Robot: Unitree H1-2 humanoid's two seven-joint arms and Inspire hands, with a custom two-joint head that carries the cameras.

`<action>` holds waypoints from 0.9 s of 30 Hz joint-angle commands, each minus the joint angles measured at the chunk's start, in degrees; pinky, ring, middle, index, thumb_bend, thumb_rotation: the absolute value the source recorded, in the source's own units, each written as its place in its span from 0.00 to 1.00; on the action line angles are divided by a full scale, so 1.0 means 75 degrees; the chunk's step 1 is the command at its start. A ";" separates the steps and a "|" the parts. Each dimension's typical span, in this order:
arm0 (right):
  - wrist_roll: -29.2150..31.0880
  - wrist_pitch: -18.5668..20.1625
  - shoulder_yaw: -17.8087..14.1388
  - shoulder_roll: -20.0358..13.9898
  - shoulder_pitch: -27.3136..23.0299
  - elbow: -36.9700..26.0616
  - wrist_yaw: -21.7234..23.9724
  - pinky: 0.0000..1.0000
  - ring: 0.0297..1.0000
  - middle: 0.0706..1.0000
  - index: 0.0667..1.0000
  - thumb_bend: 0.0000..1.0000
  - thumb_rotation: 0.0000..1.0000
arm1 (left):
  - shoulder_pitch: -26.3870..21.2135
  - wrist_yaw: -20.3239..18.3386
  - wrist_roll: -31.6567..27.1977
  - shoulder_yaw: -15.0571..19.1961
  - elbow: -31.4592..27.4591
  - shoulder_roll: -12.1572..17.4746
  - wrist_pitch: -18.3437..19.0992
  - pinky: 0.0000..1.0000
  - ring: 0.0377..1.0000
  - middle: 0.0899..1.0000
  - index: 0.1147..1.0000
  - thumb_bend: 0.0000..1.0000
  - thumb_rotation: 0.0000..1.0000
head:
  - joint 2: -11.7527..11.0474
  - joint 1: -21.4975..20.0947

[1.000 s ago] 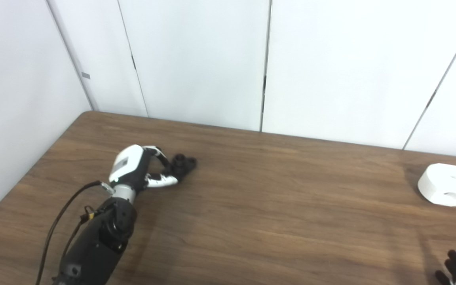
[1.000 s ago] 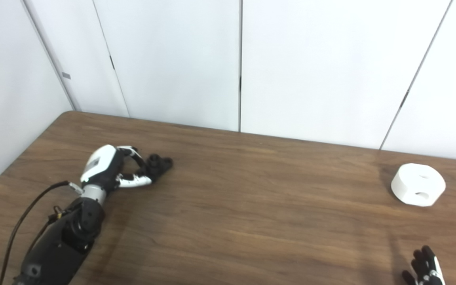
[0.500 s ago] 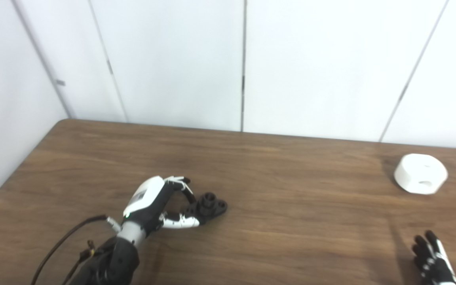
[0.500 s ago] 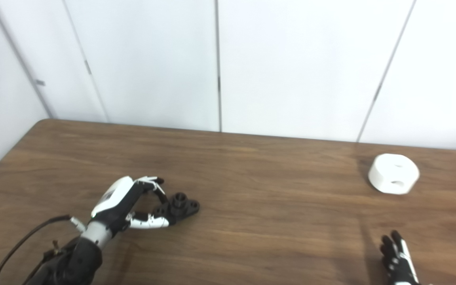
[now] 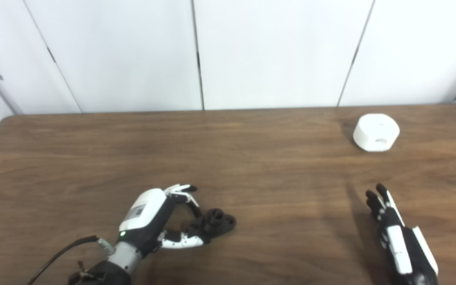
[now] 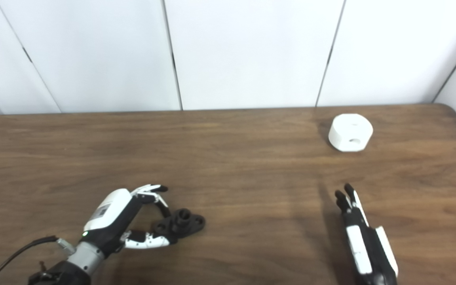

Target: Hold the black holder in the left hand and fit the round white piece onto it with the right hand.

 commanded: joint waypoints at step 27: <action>0.0201 0.0983 0.0017 0.0001 -0.0129 -0.0829 -0.0072 1.00 0.96 0.96 1.00 0.63 1.00 | 0.0830 -0.1051 0.0953 -0.0629 -0.0077 -0.0341 -0.0812 1.00 0.97 0.88 0.43 0.51 0.06 | 0.0727 -0.0162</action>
